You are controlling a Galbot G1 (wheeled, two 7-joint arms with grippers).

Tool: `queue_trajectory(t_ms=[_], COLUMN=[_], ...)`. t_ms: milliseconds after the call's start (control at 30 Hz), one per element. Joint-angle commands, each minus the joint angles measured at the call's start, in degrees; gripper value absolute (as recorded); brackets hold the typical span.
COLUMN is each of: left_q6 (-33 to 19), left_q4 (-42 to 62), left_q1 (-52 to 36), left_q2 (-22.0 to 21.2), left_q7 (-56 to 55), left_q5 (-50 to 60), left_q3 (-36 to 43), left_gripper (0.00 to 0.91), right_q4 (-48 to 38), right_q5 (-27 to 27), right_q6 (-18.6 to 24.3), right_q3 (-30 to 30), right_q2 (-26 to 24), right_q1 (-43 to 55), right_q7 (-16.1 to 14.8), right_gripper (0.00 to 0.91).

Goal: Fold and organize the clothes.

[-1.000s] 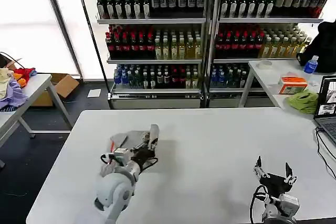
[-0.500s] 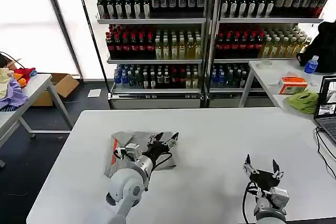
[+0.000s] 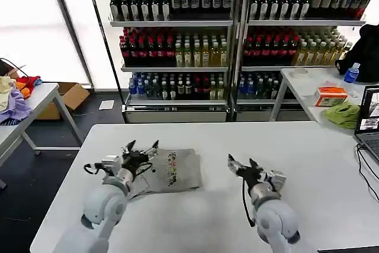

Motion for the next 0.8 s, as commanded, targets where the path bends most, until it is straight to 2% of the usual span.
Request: queue_trajectory(t_ms=[33, 267, 433, 500, 533, 567, 600, 633, 667, 800], left_q6=[2.1, 2.6, 2.6, 2.6, 2.6, 2.7, 2.7, 2.7, 2.7, 2.8], left_q4=[-1.4, -1.5, -1.5, -1.4, -1.3, -1.3, -1.2, -1.2, -1.1, -1.1], left_q1=[3.7, 4.7, 5.4, 5.3, 5.2, 5.1, 5.0, 5.0, 5.0, 5.0], left_q2=[3.9, 3.6, 3.6, 3.6, 3.6, 3.5, 3.6, 3.6, 3.7, 3.7], left_q7=[-0.9, -1.1, -1.0, -1.0, -1.0, -1.1, -1.2, -1.2, -1.2, -1.3], left_q5=[1.4, 0.0, -0.7, -1.0, -1.0, -1.3, -1.4, -1.5, -1.6, -2.0], left_q3=[-8.9, -10.2, -10.7, -10.6, -10.5, -10.5, -10.4, -10.4, -10.2, -10.2], left_gripper=[0.907, 0.907, 0.907, 0.907, 0.907, 0.907, 0.907, 0.907, 0.907, 0.907], right_q4=[-10.2, -14.0, -17.0, -18.5, -18.8, -19.3, -19.4, -19.5, -19.4, -18.7], right_q5=[17.8, 15.2, 14.0, 12.7, 12.2, 11.3, 10.8, 10.4, 10.2, 9.6], right_q6=[-4.7, -4.7, -4.6, -4.5, -4.5, -4.4, -4.4, -4.3, -4.2, -3.8], right_q3=[-17.1, -19.1, -17.6, -17.1, -17.1, -17.1, -17.1, -17.1, -17.1, -16.6], right_q2=[-2.9, 0.7, 2.6, 3.7, 4.0, 4.4, 4.5, 4.7, 4.9, 4.6], right_q1=[17.5, 16.9, 16.7, 16.7, 16.7, 16.7, 16.6, 16.5, 16.4, 15.7], right_q7=[0.3, 3.6, 3.4, 3.0, 2.8, 2.5, 2.2, 2.1, 2.2, 2.1], right_gripper=[0.907, 0.907, 0.897, 0.746, 0.554, 0.453, 0.292, 0.171, 0.000, 0.000])
